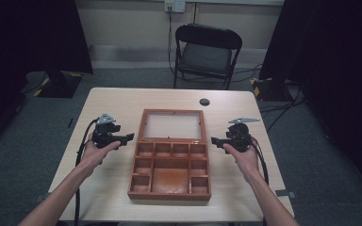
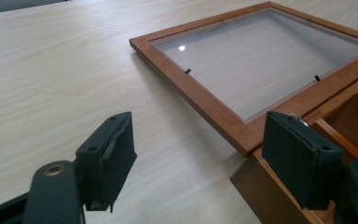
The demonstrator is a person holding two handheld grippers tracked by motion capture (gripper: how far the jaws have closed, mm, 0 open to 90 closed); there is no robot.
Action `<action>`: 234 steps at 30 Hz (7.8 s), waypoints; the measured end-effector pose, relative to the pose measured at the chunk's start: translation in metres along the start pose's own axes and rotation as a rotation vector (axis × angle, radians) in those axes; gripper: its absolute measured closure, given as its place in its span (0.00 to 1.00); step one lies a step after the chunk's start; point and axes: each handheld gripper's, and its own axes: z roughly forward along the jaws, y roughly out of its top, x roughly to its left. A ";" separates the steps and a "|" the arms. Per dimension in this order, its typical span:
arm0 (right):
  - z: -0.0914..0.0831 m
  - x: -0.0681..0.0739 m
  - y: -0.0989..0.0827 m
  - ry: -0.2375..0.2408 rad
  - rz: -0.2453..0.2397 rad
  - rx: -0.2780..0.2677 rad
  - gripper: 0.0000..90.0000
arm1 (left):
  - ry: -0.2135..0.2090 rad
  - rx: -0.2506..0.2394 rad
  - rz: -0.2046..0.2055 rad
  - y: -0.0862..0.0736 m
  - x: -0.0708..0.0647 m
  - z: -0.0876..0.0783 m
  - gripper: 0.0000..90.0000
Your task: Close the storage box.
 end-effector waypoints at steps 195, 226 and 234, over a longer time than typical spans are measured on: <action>-0.008 0.029 0.016 0.260 0.076 -0.131 0.33 | -0.240 0.030 -0.014 0.031 -0.027 0.006 0.58; -0.015 0.037 0.007 0.223 0.009 -0.124 0.45 | -0.264 -0.027 -0.042 0.019 -0.037 -0.011 0.48; -0.020 0.040 0.003 0.230 0.017 -0.088 0.35 | -0.275 -0.017 -0.045 0.013 -0.039 -0.014 0.41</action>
